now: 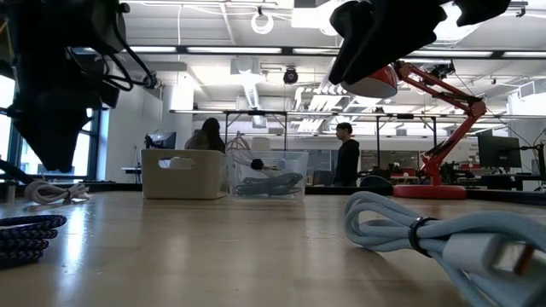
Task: Pick & Place USB Port
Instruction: Put the top white charger cable into the grey bin
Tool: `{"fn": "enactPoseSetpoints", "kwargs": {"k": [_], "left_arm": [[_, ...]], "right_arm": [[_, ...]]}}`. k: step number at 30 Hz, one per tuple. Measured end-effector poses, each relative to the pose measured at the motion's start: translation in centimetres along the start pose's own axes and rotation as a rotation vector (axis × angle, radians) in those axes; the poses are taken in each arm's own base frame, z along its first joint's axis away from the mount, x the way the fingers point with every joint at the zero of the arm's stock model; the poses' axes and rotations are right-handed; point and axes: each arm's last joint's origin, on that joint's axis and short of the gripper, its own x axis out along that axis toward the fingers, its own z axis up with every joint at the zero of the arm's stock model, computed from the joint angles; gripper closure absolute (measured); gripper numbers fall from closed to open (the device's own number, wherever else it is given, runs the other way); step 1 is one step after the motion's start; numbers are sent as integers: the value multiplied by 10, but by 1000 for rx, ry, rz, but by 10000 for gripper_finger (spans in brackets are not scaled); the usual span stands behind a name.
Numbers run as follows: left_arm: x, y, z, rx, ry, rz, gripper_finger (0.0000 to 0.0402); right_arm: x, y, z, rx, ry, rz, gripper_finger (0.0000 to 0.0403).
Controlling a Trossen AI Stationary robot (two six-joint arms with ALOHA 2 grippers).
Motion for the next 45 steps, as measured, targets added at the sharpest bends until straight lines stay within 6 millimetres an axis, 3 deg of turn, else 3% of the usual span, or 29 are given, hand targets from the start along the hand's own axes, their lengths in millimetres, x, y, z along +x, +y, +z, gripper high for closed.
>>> {"fn": "enactPoseSetpoints", "kwargs": {"k": [10, 21, 30, 34, 39, 45], "left_arm": [[13, -2, 6, 63, 24, -110, 144], [24, 4, 0, 75, 50, -95, 144], [37, 7, -4, 262, 11, -98, 148], [42, 9, -6, 325, 11, -84, 203], [45, 8, -7, 387, 1, -72, 364], [42, 5, -4, 427, -33, -76, 366]], "right_arm": [[0, 1, 0, 0, -1, 2, 265], [0, 2, 0, 4, -2, 17, 265], [0, 2, 0, 12, -3, 18, 265], [0, 2, 0, 15, -3, 18, 265], [0, 2, 1, 21, -8, 23, 265], [-1, 3, 1, 24, -11, 26, 265]]}}
